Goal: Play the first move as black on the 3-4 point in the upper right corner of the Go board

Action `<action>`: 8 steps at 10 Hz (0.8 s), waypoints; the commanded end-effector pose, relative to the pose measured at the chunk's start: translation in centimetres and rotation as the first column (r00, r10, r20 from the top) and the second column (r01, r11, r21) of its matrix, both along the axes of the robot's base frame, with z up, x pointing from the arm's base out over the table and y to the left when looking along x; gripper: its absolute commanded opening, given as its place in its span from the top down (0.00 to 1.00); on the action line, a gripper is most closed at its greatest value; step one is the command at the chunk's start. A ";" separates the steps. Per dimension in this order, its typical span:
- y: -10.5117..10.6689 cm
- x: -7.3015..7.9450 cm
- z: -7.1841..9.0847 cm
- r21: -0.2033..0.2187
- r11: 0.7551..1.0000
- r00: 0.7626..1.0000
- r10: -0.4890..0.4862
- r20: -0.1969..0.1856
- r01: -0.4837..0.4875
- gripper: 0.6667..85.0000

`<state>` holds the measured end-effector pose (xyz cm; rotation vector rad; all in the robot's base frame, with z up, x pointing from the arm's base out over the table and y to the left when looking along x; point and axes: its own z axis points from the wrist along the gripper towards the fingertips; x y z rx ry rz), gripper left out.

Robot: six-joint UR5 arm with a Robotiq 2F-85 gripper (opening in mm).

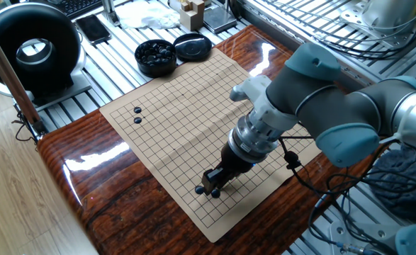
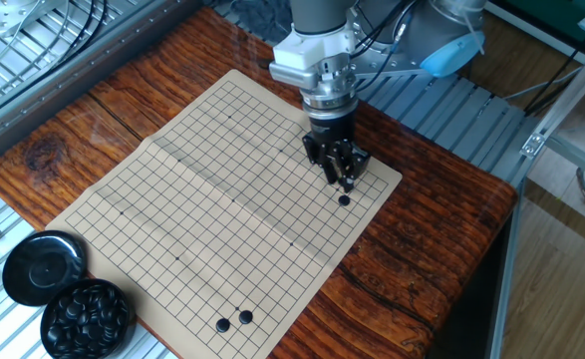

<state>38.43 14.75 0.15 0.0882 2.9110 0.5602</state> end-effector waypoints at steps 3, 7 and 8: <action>-1.5 0.7 -0.1 -0.065 0.998 0.999 0.018 0.032 -0.016 0.53; -1.6 1.2 1.2 -0.051 0.999 1.000 0.000 0.021 0.001 0.57; -2.1 1.6 2.0 -0.049 0.999 1.000 -0.001 0.013 0.002 0.60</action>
